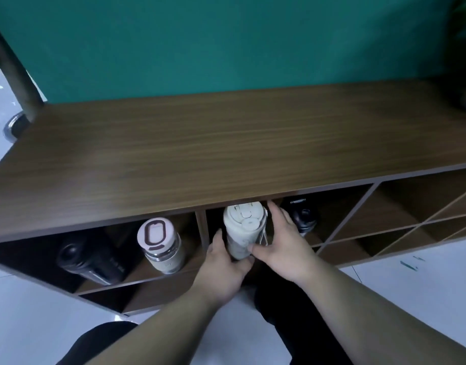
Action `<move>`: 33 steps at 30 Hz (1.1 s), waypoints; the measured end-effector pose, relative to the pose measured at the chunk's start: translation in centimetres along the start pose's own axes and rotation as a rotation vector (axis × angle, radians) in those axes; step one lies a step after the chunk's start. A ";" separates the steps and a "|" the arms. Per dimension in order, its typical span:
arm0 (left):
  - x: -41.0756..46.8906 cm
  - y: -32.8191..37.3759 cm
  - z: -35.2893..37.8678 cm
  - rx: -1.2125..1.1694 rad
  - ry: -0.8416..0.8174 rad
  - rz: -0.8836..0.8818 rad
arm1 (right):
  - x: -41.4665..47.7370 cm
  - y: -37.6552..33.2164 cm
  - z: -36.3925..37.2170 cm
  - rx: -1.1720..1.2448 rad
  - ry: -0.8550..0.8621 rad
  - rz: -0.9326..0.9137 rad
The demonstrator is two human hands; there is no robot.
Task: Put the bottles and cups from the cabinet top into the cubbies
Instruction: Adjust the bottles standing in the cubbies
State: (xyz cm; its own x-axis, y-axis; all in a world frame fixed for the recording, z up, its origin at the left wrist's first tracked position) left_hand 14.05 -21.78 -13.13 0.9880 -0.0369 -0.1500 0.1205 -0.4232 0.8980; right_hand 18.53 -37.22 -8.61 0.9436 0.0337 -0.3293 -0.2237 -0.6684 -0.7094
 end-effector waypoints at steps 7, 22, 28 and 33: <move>1.2 -1.0 -0.1 0.004 0.027 0.042 | 1.6 -0.1 0.9 0.299 -0.095 0.022; 2.0 -1.1 -0.5 0.037 0.051 0.129 | 2.6 -0.4 1.4 0.273 -0.059 0.054; 2.0 -0.8 -0.4 0.041 0.052 0.124 | 2.7 -0.5 1.4 0.253 -0.059 0.038; 1.0 -1.1 -0.7 0.072 -0.047 0.066 | 1.2 -1.2 0.6 0.144 -0.002 0.033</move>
State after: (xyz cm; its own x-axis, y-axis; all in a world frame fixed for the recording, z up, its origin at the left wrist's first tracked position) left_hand 15.01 -20.67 -13.98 0.9878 -0.1083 -0.1121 0.0464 -0.4822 0.8748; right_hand 19.75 -35.94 -8.49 0.9347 0.0147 -0.3552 -0.2876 -0.5559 -0.7799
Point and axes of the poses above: each hand's wrist, its own x-axis towards the middle knuckle, its own z-axis out of the palm, y = z × x, the point moved 2 cm from there along x, towards the middle knuckle, and after that the axes turned 13 degrees about z, right-handed, at the moved point
